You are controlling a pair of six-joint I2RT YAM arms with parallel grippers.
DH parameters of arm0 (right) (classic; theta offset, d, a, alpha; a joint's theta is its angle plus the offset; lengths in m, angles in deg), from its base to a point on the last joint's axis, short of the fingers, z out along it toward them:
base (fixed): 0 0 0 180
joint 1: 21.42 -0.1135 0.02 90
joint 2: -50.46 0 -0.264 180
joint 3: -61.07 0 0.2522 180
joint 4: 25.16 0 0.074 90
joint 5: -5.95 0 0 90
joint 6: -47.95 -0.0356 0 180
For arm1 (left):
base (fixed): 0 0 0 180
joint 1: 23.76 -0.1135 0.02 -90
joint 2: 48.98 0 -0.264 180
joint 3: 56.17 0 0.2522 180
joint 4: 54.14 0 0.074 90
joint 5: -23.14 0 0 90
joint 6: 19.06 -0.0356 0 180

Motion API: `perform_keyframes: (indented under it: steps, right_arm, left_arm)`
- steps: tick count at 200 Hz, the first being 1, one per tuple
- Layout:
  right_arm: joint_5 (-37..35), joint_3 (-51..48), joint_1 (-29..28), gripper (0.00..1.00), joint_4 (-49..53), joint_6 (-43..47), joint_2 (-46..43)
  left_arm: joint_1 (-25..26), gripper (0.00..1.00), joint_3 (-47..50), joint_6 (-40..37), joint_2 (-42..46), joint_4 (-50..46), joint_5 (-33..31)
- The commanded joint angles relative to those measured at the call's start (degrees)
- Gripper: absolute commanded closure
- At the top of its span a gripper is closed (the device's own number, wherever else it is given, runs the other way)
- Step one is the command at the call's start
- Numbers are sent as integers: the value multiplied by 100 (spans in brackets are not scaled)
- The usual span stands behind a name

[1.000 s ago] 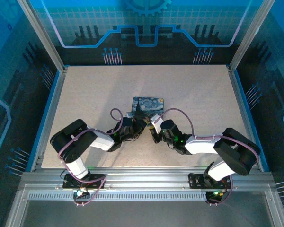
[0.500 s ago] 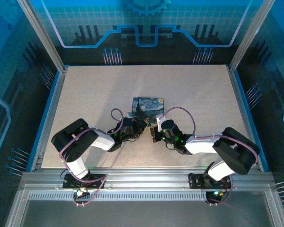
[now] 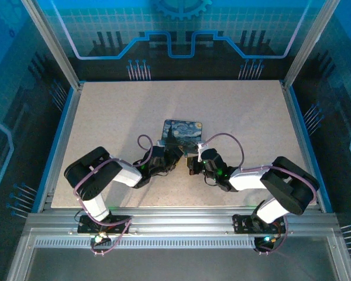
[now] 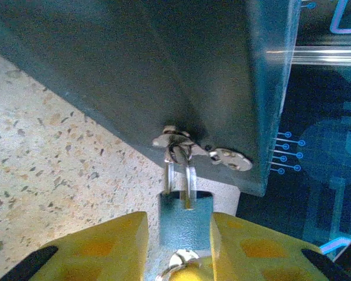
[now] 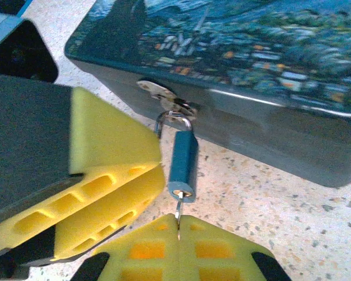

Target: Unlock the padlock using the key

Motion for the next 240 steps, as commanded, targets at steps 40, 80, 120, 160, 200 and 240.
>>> perform_keyframes:
  steps: [40,80,120,160,200,240]
  right_arm:
    - [180,-226,329,100,-268,-510,0]
    - [627,-399,603,100,-446,-776,24]
    - [1072,-406,883,99,-515,-971,217]
    - [1135,-455,970,81,-508,-1112,255]
    - [1154,-472,1072,73,-399,-1114,171]
    - [1567,-499,1408,65,-469,-605,-150]
  left_arm:
    - [-103,53,219,-422,714,-708,-67]
    - [-319,47,292,-795,1352,-1371,-159]
    - [-624,38,101,-1461,2076,-2553,-169]
    - [-999,30,-164,-2147,2733,-3773,-223]
    - [-1336,22,-457,-2749,3058,-4611,-265]
    - [-1667,15,-1045,-3364,2716,-5003,120]
